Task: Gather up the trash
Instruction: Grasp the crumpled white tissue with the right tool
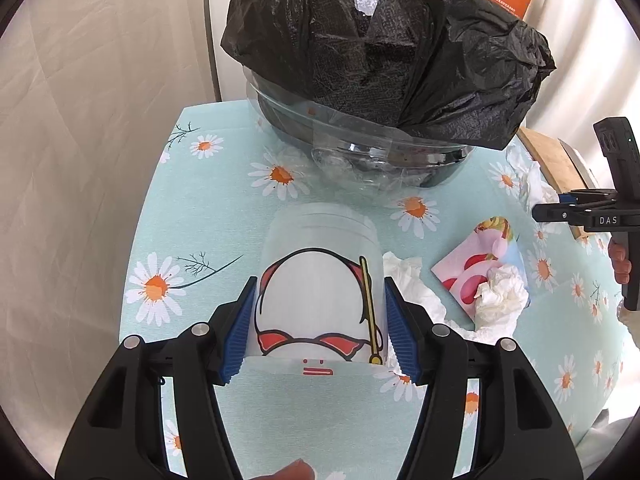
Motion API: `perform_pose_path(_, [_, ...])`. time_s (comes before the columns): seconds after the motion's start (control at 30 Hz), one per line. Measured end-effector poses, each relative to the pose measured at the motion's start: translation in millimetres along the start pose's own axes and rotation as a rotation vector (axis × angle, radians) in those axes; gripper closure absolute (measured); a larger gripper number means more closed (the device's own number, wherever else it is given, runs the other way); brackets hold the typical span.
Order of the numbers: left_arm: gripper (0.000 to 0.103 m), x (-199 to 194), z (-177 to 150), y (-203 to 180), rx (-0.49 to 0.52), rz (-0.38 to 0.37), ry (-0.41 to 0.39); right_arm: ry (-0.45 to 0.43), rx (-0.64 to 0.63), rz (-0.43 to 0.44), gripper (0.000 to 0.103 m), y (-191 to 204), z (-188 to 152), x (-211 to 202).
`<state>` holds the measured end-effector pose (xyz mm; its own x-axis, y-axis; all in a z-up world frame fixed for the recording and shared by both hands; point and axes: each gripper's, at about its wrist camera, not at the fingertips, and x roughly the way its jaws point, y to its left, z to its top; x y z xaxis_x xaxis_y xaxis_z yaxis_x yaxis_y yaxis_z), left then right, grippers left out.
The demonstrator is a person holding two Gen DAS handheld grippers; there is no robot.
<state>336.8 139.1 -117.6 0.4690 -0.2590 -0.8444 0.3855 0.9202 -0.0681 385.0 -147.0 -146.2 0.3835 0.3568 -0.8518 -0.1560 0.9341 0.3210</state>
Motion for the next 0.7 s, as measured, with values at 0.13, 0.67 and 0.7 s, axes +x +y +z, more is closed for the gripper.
perform_pose_path(0.13, [0.042,-20,-10,-7,-0.001,0.026,-0.013,-0.012,-0.006,0.01,0.056,4,-12,-17])
perform_pose_path(0.67, [0.041,-95,-47,-54,0.01,0.099,-0.072,-0.119,-0.036,0.123,0.056,22,-53,-100])
perform_pose_path(0.7, [0.041,-99,-48,-58,0.015,0.103,-0.076,-0.128,-0.043,0.128,0.056,24,-54,-105])
